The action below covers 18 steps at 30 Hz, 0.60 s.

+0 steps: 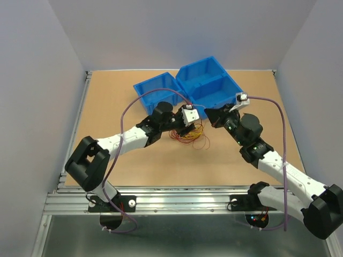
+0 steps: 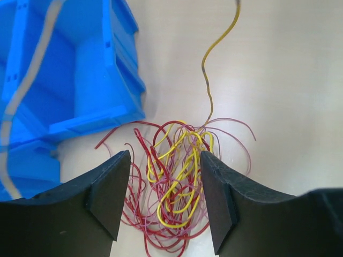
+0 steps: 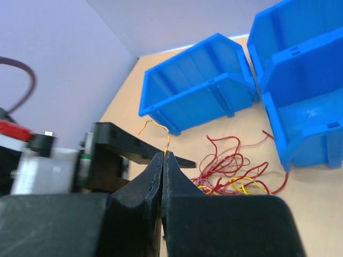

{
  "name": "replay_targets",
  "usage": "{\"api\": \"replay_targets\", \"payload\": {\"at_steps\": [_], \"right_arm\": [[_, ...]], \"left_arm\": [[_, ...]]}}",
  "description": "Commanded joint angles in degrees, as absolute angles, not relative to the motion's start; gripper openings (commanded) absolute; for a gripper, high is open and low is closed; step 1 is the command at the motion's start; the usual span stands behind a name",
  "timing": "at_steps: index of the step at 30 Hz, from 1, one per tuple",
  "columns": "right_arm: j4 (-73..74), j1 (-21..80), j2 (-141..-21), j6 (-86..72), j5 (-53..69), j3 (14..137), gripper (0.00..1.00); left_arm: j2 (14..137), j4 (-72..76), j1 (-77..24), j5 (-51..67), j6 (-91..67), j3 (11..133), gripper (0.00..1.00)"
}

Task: Untangle the cables

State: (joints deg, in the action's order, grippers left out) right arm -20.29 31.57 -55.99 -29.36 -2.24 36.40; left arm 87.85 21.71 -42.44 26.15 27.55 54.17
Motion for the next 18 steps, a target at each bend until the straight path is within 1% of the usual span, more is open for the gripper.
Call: {"api": "replay_targets", "payload": {"at_steps": [1, 5, 8, 12, 13, 15, 18], "right_arm": [[-28.65, 31.73, -54.23, -33.22, -4.65, 35.34, 0.0], [-28.92, 31.73, -53.88, -33.84, -4.04, 34.19, 0.0], [-28.65, 31.73, -53.79, -34.54, -5.97, 32.96, 0.01], [-27.86, 31.73, -53.35, -34.28, -6.68, 32.17, 0.0], [-27.86, 31.73, -53.0, -34.19, -6.68, 31.47, 0.0], [-27.86, 31.73, -52.21, -34.02, -6.42, 31.03, 0.0], [-27.51, 31.73, -51.33, -33.4, -6.33, 30.59, 0.01]], "left_arm": [[90.87, 33.56, -43.15, 24.89, 25.93, 55.98, 0.65], [95.27, 36.29, -43.15, 25.57, 27.51, 57.92, 0.63], [95.8, 40.94, -43.15, 29.25, 26.72, 54.16, 0.62], [92.55, 43.41, -43.15, 32.78, 26.89, 48.88, 0.63], [90.98, 44.81, -43.24, 32.78, 26.46, 47.74, 0.67], [88.96, 48.51, -43.24, 31.82, 25.41, 45.19, 0.68], [86.76, 48.6, -43.16, 29.64, 24.53, 44.39, 0.68]]}}
